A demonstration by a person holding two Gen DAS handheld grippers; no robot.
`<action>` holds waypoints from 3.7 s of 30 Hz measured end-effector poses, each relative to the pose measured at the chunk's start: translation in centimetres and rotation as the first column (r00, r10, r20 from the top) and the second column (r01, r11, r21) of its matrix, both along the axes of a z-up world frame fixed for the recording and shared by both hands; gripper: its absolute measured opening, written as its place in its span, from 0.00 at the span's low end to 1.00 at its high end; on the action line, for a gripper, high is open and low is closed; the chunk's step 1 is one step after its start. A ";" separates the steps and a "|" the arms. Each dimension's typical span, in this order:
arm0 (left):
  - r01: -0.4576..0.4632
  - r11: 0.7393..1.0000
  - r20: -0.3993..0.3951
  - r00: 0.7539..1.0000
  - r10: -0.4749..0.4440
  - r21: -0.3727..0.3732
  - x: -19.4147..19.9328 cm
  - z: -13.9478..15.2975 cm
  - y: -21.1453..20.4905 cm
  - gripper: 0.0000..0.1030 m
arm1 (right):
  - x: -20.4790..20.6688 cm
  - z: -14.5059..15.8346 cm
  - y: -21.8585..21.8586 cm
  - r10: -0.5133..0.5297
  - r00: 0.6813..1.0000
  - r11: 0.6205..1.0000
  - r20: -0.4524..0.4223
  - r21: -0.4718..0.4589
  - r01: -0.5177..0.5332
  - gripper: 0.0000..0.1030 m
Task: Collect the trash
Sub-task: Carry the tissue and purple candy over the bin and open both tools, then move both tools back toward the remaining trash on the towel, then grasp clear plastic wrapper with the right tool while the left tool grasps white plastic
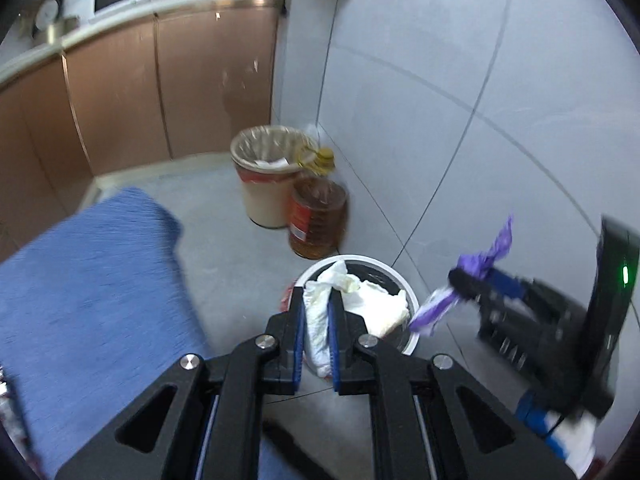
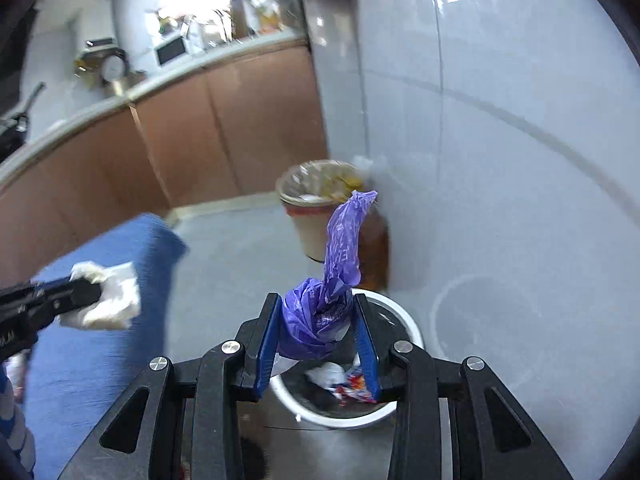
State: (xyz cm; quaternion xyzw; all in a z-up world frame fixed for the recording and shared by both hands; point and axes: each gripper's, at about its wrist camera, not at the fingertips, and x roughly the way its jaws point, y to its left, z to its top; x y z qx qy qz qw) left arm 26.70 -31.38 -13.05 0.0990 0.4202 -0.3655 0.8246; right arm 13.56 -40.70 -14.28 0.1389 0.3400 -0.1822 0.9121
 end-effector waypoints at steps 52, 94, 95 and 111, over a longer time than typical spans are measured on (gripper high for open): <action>-0.398 0.897 0.419 0.793 0.442 -0.193 -10.7 13.4 18.6 0.59 | -6.8 12.2 12.5 0.108 0.973 0.965 0.202 -0.257 -0.054 0.80; -0.672 0.673 0.551 0.450 0.703 -0.310 -25.4 17.2 36.0 0.70 | -15.0 19.9 25.9 0.402 0.826 0.879 0.396 -0.420 -0.226 0.89; -0.677 0.667 0.548 0.446 0.708 -0.311 -25.4 17.1 36.2 0.70 | -15.0 20.0 26.1 0.405 0.825 0.877 0.395 -0.422 -0.229 0.89; -0.751 0.622 0.435 0.494 0.753 -0.223 -20.1 11.2 43.9 0.70 | -9.0 17.9 28.4 0.509 0.814 0.845 0.280 -0.342 -0.411 0.89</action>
